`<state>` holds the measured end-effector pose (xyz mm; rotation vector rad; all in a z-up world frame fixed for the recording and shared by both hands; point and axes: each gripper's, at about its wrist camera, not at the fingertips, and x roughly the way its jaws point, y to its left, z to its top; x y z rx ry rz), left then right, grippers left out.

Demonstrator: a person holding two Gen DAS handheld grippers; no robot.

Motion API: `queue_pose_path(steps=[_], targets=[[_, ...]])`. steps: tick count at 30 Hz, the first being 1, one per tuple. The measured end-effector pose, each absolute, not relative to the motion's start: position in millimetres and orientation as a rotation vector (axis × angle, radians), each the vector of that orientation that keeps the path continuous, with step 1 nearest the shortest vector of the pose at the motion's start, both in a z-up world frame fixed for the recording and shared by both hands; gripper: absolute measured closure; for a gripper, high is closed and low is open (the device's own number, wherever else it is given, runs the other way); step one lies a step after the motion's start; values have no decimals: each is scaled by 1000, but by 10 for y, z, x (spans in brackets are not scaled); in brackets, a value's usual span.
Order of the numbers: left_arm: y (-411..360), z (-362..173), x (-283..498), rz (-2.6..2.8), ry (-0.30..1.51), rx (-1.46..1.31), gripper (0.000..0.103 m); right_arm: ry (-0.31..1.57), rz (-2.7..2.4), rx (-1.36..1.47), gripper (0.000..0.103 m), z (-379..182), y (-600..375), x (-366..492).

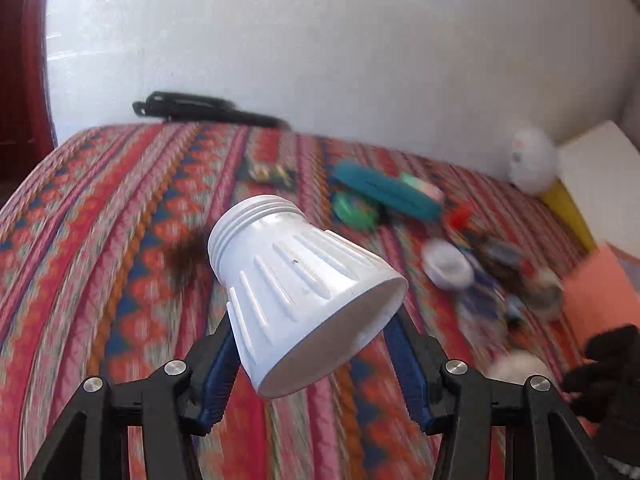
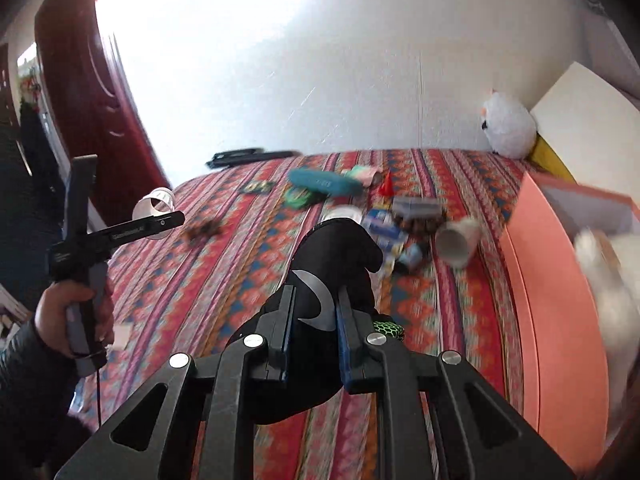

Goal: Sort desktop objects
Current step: 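Carry the bulb and black item over the pink shoebox and release both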

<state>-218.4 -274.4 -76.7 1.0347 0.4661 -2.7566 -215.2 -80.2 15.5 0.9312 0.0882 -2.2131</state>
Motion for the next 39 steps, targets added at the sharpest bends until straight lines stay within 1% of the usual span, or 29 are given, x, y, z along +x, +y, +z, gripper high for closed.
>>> queue_pose_path(steps=[10,15,17,22,26,29,33,36,39], targets=[[-1902,-766,-655,-2815,343,1136,45,62,-2145,993,85,214,-157,-801],[-1403,-700,-146,-2899,260,1193,45,27,-2156,995,85,234,280,-270],[-1142,-630,-87,-2953,221,1210,45,7,-2183,997,85,261,507,-139],[-346,-370,-250,-3127,91,1220,45,-53,-2315,991,85,382,1172,-36],[290,-162,-380,-3263,-24,1222,45,-100,-2442,974,85,503,1721,-125],[716,72,-643,-3349,-105,1178,44,-115,-2533,940,85,638,2087,-256],[1173,442,-1196,-3418,-186,1120,44,-103,-2647,866,85,882,2470,-538],[1436,675,-1780,-3429,-233,1082,44,-109,-2715,802,85,1056,2655,-890],[1634,790,-2404,-3426,-236,1104,44,-110,-2741,754,85,1154,2737,-1267]])
